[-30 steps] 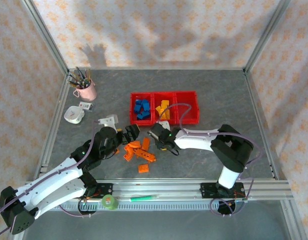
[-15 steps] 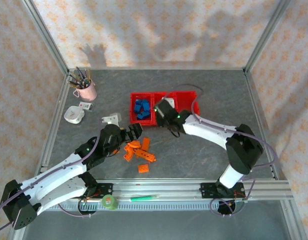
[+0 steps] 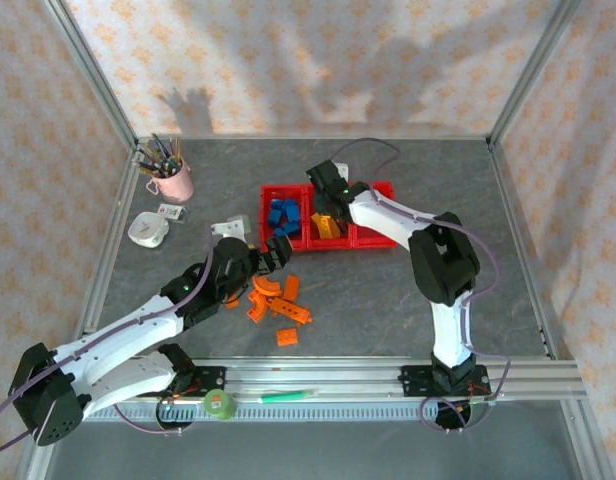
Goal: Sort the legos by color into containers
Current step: Place the lego in the container, then pick up the lego from the bottom-center of the table.
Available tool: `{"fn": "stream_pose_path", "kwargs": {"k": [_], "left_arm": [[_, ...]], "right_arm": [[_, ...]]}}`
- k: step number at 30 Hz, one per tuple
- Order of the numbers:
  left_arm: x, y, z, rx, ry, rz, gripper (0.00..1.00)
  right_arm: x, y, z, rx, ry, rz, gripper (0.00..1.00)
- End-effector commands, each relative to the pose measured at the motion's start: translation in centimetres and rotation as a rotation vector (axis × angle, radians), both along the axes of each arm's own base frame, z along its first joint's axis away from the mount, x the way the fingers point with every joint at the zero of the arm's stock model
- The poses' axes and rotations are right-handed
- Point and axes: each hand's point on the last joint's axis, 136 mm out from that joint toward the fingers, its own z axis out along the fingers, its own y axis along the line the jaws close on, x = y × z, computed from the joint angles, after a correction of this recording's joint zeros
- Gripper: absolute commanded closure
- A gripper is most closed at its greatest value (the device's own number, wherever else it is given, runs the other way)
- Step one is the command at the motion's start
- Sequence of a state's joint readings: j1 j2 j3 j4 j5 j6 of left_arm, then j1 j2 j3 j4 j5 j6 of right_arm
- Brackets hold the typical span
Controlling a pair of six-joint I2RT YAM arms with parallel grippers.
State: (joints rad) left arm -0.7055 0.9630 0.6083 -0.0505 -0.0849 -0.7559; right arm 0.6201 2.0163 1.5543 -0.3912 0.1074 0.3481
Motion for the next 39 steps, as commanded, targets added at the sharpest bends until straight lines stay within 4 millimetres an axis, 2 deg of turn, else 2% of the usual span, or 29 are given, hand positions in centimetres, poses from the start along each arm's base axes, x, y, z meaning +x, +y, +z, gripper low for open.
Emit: {"fn": "stream_pose_path", "kwargs": {"k": [1,5,10,22,31,39], "left_arm": [[0.9,-0.5,2.0,-0.018,-0.053,-0.01,0.01],[1.0,-0.6,2.3,-0.017,-0.054,-0.015,0.01],[0.8,-0.4,2.6,-0.019,-0.06,-0.015,0.01],[-1.1,1.5,2.0,-0.003,-0.041,-0.002,0.01],[-2.8,3.7,0.8,0.006,-0.023,0.039,0.01],[-3.7,5.1,0.7,0.007,-0.024,0.074,0.01]], "right_arm": [[0.9,0.3,1.2,-0.018,-0.019,0.008,0.56],[0.3,0.6,2.1,0.019,-0.023,0.029,0.47],[-1.7,0.8,3.6,0.069,-0.034,0.056,0.43],[-10.6,3.5,3.8,0.078,-0.01,0.13,0.32],[-16.6,6.2,2.3,0.139,0.017,0.156,0.25],[-19.1,7.9,-0.6,0.169,0.08,0.142,0.2]]}}
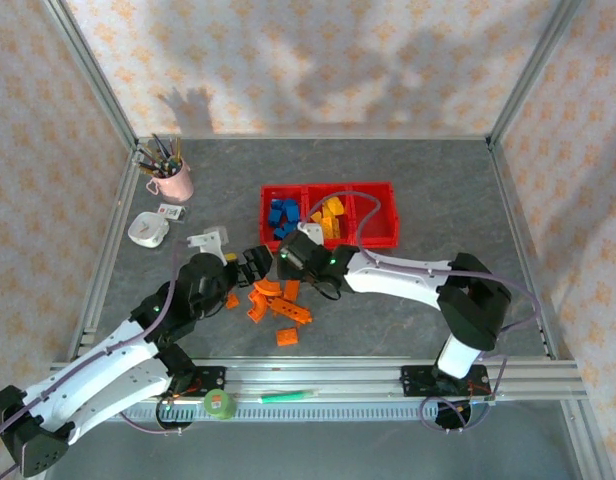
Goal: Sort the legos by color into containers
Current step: Pick up the lego from the bottom-center of the table.
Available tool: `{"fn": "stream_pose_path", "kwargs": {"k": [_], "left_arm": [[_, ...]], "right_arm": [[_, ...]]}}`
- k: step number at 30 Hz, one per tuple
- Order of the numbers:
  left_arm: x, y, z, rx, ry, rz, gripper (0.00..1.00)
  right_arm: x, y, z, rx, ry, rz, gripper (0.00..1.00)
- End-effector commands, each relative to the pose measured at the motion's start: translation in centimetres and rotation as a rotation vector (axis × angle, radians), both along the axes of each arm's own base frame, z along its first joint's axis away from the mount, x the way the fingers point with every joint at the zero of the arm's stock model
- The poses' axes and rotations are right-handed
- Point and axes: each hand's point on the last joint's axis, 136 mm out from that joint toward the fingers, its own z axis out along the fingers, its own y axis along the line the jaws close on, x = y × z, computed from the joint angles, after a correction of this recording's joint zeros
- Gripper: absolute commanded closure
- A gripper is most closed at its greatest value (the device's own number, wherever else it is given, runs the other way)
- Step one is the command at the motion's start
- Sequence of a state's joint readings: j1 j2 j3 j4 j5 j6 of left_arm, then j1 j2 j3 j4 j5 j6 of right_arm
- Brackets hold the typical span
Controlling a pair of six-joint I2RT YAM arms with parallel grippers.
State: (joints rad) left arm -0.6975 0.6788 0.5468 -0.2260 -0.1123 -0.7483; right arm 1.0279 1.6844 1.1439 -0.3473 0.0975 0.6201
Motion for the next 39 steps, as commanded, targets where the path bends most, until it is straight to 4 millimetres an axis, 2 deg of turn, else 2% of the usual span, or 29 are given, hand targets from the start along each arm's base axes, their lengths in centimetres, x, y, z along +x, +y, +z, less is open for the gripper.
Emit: {"fn": "stream_pose_path", "kwargs": {"k": [1,7,12,18,29,39], "left_arm": [[-0.4,1.4,-0.9,0.02,0.023,0.05,0.01],[-0.7,1.7,-1.2,0.007,0.025,0.057,0.01],[-0.9,1.9,-1.2,0.011,0.029,0.061,0.01],[-1.0,2.0,-1.3,0.004,0.029,0.06,0.01],[-1.1,2.0,-1.3,-0.001,0.029,0.062,0.01],[-0.9,1.9,-1.4,0.002,0.032,0.059,0.01]], "right_arm": [[0.0,0.2,-1.1,0.032,0.017,-0.075,0.2],[-0.6,0.6,-3.8,0.034,0.079,-0.132,0.23],[-0.6,0.6,-5.2,0.042,0.099,-0.174,0.29],[-0.9,1.8,-6.2,0.086,0.134,-0.153,0.36],[-1.3,2.0,-8.2,0.077,0.172,-0.154,0.52],[-1.4,2.3,-9.2,0.055,0.189,-0.137,0.58]]}}
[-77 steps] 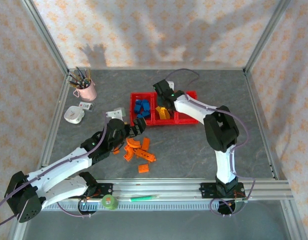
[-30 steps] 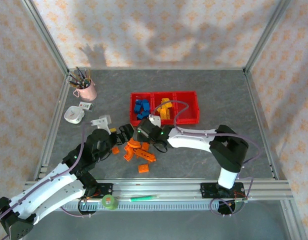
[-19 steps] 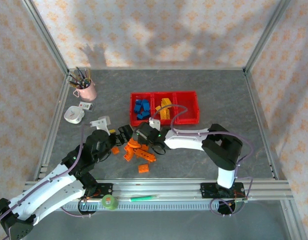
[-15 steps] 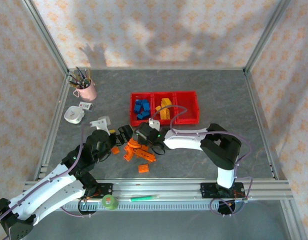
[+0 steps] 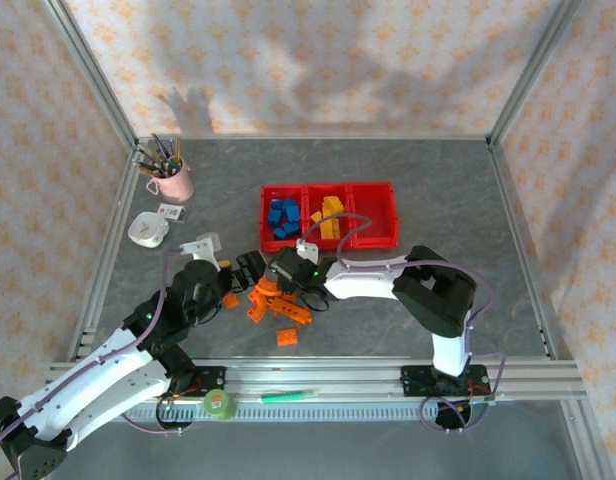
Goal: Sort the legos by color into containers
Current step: Pick up the lego from the bottom-center of the table, then place the lego in the container.
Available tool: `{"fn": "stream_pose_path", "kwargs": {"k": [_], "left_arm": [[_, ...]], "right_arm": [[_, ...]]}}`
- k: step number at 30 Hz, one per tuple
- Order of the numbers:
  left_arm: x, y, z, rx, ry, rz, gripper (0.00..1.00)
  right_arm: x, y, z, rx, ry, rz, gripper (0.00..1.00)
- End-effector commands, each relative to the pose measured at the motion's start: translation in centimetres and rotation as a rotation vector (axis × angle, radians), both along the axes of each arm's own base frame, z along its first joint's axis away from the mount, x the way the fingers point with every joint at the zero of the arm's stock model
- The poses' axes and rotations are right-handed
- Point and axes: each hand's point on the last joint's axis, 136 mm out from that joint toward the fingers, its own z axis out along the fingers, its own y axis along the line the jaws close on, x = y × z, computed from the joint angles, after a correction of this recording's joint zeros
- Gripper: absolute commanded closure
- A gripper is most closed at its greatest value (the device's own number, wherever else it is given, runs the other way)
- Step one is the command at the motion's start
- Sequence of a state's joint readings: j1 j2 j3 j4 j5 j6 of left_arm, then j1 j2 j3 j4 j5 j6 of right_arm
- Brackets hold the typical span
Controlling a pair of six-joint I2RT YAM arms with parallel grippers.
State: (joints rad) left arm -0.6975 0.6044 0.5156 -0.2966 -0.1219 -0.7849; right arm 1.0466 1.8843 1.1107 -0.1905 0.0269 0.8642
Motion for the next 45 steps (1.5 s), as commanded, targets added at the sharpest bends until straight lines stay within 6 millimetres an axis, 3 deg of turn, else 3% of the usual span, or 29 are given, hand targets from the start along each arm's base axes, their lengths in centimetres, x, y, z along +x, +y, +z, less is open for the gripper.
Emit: {"fn": "stream_pose_path", "kwargs": {"k": [1,13,20,25,32,35,40,45], "left_arm": [[0.2,0.7,-0.3,0.012,0.002,0.034,0.01],[0.4,0.4,0.2,0.003,-0.007,0.024,0.01],[0.8,-0.5,0.6,-0.003,-0.011,-0.001,0.01],[1.4,-1.4,0.7,-0.007,-0.013,-0.024,0.01],[2.6,-3.1,1.2,-0.006,-0.02,-0.062,0.01],[3.2,-3.9,1.4,-0.01,-0.025,-0.077,0.01],[4.1,-5.1,1.5,-0.013,-0.022,-0.099,0.01],[4.9,-6.0,1.5,-0.009,-0.02,-0.111,0.01]], "right_arm": [[-0.4,0.1,-1.4,-0.021,0.021,0.012,0.59],[0.4,-0.8,1.2,0.003,-0.037,-0.009,0.7],[1.1,-3.9,3.6,0.055,-0.07,-0.059,0.71],[2.2,-7.9,6.3,0.064,-0.112,-0.115,0.71],[6.7,-15.3,11.3,0.043,-0.236,-0.231,0.71],[9.3,-18.1,12.4,0.008,-0.258,-0.275,0.71],[14.0,-21.8,11.8,-0.04,-0.238,-0.341,0.71],[18.3,-22.6,10.3,-0.092,-0.217,-0.34,0.72]]}}
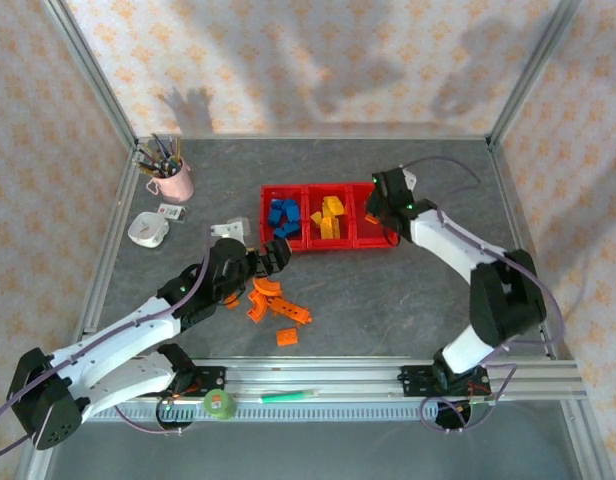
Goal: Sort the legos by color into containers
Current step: Place the lego in the container.
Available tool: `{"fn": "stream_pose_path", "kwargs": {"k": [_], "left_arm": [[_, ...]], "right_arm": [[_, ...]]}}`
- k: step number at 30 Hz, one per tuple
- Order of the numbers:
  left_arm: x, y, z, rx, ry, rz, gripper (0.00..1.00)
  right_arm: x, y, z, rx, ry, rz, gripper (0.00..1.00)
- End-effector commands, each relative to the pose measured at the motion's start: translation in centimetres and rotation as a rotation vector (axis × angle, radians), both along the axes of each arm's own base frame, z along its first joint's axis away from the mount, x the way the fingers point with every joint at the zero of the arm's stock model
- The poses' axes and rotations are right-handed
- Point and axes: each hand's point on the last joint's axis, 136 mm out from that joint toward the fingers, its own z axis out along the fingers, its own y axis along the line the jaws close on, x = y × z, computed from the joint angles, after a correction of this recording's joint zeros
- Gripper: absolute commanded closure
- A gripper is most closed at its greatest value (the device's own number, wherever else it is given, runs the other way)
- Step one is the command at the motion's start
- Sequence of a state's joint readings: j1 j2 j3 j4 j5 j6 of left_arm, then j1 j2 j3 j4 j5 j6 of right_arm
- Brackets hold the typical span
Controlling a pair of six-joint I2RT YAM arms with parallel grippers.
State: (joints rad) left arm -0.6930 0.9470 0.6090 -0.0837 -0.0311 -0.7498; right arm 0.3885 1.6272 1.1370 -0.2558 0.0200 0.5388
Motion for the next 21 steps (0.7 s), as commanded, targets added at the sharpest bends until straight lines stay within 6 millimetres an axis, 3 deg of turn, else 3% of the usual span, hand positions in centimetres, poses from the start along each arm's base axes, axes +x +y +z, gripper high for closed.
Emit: {"fn": "stream_pose_path", "kwargs": {"k": [1,6,10,18,21], "left_arm": [[1.0,-0.9,2.4,-0.03,-0.062,-0.021,0.01],[1.4,-1.1,2.7,-0.021,-0.068,-0.02,0.01],[1.6,-1.1,2.9,-0.021,-0.075,-0.017,0.01],[1.4,-0.8,3.3,-0.032,-0.084,-0.013,0.01],[1.0,-0.4,3.6,-0.03,-0.091,-0.005,0.01]], "right_arm": [[1.9,-0.1,-1.0,-0.073,0.031,0.042,0.72],[4.1,-0.3,-2.1,-0.114,0.048,0.053,0.69],[4.5,0.1,-1.6,-0.121,0.039,0.076,0.57],[2.9,0.6,0.1,-0.088,0.016,0.125,0.49],[1.7,1.8,1.1,-0.068,-0.007,0.178,0.47]]}}
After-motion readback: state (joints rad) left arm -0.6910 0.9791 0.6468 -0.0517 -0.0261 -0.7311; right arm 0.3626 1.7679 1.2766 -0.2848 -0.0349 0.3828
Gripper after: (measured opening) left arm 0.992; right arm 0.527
